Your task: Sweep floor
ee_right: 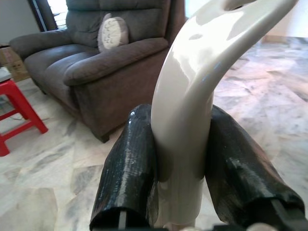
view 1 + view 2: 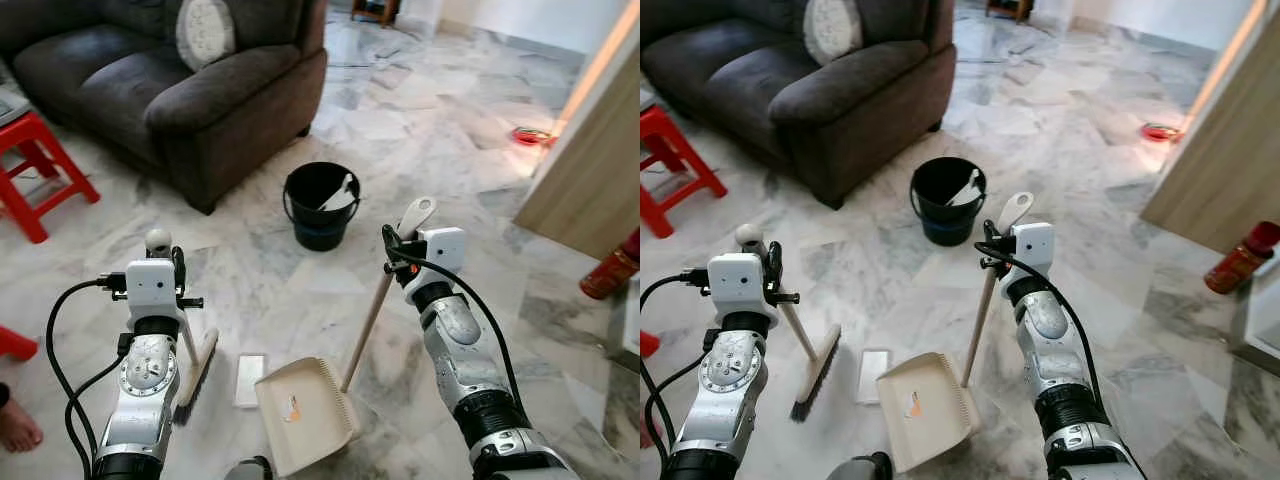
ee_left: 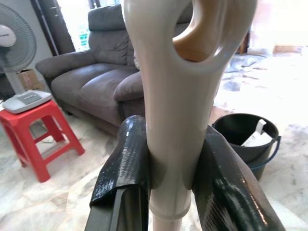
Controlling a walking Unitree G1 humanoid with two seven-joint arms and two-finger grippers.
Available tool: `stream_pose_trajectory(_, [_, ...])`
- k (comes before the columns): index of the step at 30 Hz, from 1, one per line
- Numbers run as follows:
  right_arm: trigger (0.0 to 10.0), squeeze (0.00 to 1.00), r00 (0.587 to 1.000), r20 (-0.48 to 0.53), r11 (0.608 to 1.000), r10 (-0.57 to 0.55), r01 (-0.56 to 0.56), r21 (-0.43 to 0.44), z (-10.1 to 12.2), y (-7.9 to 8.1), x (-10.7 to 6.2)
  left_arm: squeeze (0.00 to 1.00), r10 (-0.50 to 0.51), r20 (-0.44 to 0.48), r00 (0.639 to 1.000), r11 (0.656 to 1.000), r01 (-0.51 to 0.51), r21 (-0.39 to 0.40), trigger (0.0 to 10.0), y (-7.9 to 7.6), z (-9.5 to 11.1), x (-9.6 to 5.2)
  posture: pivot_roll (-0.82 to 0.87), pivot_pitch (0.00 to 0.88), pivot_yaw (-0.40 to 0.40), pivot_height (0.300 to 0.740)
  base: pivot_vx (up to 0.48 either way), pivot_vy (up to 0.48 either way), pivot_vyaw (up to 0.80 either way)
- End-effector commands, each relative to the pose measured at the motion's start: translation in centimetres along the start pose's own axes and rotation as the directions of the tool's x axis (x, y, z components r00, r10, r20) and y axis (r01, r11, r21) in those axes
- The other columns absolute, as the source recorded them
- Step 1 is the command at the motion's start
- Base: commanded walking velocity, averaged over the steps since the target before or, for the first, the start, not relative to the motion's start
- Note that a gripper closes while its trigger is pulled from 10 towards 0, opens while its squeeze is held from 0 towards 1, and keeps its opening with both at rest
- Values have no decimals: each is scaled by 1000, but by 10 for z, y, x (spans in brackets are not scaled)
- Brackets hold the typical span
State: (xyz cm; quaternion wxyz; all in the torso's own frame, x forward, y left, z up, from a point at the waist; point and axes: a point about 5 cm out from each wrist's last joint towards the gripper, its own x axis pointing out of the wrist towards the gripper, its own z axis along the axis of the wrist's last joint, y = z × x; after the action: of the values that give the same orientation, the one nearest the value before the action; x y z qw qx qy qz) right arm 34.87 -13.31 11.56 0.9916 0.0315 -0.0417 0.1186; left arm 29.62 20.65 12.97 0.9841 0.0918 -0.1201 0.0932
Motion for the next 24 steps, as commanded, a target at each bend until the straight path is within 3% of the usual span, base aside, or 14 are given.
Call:
stream_pose_trajectory(1, [10000, 0, 999, 40, 1000, -2, 1, 10, 9, 1, 2, 0, 12, 36, 999, 1000, -12, -5, 10000, 3, 7, 3, 101, 118, -37, 740, 0, 0, 0])
stream_pose_trajectory(9, [10000, 0, 999, 39, 1000, -3, 3, 12, 8, 1, 2, 0, 15, 31, 999, 1000, -15, -2, 10000, 4, 7, 4, 100, 118, -35, 740, 0, 390, 0])
stream_pose_trajectory(22, [10000, 0, 999, 38, 1000, -4, 4, 13, 8, 0, 2, 0, 16, 29, 999, 1000, -16, 0, 10000, 4, 7, 4, 101, 118, -33, 740, 0, 0, 0])
stream_pose_trajectory(24, [10000, 0, 999, 37, 1000, -4, 3, 13, 8, 0, 2, 0, 25, 18, 1000, 1000, -24, -17, 10000, 5, 6, 5, 101, 118, -33, 740, 0, 480, 0])
